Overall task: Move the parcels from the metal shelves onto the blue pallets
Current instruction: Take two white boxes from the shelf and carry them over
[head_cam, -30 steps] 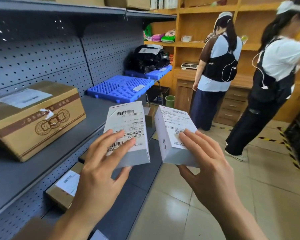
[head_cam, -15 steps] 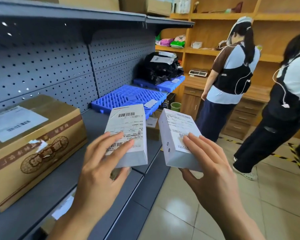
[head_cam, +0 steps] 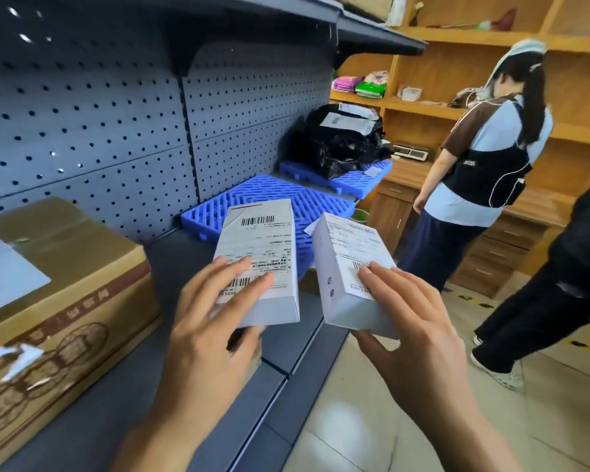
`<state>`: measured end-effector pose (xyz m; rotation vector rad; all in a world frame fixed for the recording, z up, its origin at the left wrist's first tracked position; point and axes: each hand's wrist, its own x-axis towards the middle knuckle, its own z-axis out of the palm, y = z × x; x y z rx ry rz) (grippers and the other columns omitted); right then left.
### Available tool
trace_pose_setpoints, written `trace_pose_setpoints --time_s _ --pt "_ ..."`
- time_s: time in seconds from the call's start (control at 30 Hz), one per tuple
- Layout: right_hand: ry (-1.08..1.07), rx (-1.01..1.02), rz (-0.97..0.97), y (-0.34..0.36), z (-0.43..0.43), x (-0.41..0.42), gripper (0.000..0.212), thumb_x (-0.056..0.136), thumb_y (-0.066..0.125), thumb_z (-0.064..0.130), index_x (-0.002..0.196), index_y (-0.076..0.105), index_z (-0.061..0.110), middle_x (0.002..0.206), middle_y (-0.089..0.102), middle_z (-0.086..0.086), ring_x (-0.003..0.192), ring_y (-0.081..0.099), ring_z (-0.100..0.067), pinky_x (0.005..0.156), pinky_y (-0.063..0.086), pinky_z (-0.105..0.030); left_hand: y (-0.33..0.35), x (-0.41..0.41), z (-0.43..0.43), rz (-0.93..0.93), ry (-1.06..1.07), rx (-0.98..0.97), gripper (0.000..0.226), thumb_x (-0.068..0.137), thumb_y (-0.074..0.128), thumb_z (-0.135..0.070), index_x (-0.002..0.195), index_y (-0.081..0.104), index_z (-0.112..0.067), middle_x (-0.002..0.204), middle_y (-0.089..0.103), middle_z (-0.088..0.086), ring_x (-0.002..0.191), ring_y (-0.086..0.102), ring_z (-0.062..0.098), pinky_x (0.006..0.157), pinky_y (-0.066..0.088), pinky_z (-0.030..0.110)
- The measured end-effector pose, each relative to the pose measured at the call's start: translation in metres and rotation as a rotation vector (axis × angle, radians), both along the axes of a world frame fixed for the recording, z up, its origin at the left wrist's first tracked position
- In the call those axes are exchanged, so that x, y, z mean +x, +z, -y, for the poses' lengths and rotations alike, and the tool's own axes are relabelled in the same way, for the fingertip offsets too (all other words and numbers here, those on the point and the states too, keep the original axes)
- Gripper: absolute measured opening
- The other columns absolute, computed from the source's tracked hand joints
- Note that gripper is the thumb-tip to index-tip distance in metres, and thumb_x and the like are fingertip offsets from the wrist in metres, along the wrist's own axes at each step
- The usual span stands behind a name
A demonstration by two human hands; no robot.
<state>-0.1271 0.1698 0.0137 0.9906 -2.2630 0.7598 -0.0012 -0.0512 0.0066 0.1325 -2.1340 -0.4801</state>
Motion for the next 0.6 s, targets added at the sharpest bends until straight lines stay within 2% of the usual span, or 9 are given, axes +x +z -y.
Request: trace_pose_setpoints --time_s 0.13,0.23,0.47,0.6 --pt "0.046 0.0 -0.016 0.001 0.02 -0.038 0.079 0.072 0.091 0.027 0.144 0.058 0.032 0.145 0.057 0.015 0.132 0.051 -0.02 0.082 0.046 -0.027 -0.001 -0.025 0.013 0.003 0.045 0.003 0.067 0.067 0.085 0.011 0.127 0.069 -0.016 0.135 0.06 0.006 0.133 0.051 0.03 0.111 0.044 0.034" --pt "0.103 -0.007 -0.017 0.0 0.035 -0.07 0.081 0.072 0.091 0.023 0.145 0.057 0.032 0.145 0.056 0.015 0.132 0.051 -0.021 0.085 0.046 -0.027 0.0 -0.048 0.018 0.026 0.102 0.023 0.067 0.068 0.084 0.011 0.127 0.069 -0.017 0.136 0.06 0.005 0.135 0.05 0.028 0.107 0.048 0.039" --pt "0.216 -0.024 0.011 0.0 0.072 -0.155 0.081 0.074 0.092 0.027 0.146 0.055 0.032 0.145 0.057 0.013 0.133 0.053 -0.023 0.089 0.045 -0.025 0.006 -0.106 0.03 0.053 0.212 0.046 0.072 0.064 0.087 0.012 0.127 0.07 -0.019 0.139 0.059 0.001 0.137 0.05 0.025 0.113 0.039 0.021" --pt "0.261 -0.058 0.03 0.002 0.094 -0.194 0.083 0.073 0.093 0.024 0.146 0.055 0.034 0.145 0.056 0.014 0.131 0.052 -0.02 0.078 0.047 -0.023 0.011 -0.135 0.043 0.071 0.244 0.076 0.074 0.063 0.087 0.013 0.127 0.069 -0.019 0.139 0.058 -0.001 0.141 0.045 0.021 0.114 0.028 0.011"
